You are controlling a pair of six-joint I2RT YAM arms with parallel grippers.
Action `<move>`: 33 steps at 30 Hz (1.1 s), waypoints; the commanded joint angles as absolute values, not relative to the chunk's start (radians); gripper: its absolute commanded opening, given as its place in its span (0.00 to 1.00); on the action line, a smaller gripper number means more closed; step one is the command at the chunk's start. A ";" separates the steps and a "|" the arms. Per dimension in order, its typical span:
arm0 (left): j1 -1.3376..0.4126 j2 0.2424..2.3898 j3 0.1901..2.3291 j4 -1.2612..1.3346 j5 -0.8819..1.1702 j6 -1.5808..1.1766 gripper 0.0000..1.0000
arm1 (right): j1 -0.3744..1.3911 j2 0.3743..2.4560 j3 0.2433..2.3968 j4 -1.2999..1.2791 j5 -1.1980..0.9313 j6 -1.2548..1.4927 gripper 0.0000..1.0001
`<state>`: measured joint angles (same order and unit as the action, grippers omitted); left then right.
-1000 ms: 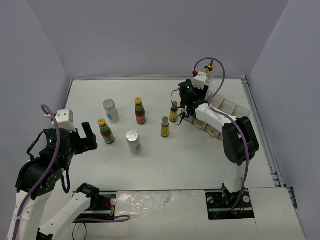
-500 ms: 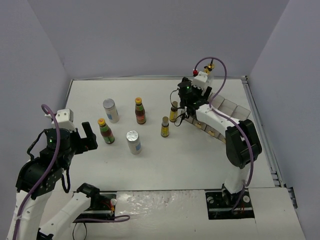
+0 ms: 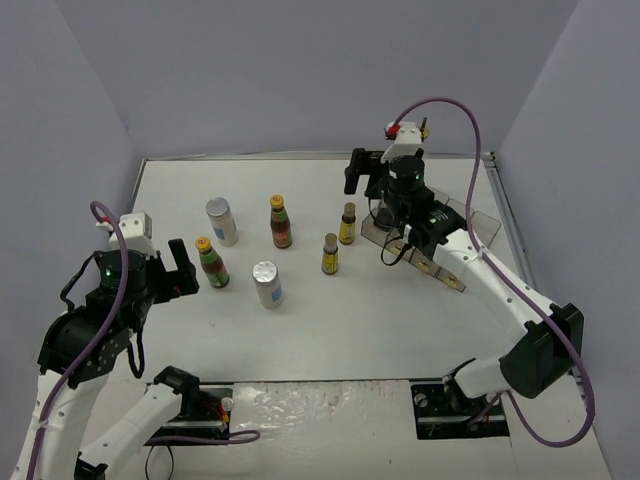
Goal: Organize the condiment bottles
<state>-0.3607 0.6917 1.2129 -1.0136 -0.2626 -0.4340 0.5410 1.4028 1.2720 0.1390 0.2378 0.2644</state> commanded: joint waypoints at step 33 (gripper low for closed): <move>-0.365 0.687 1.154 -0.935 -0.267 -0.437 0.97 | 0.724 2.037 1.715 0.293 -0.242 0.015 0.14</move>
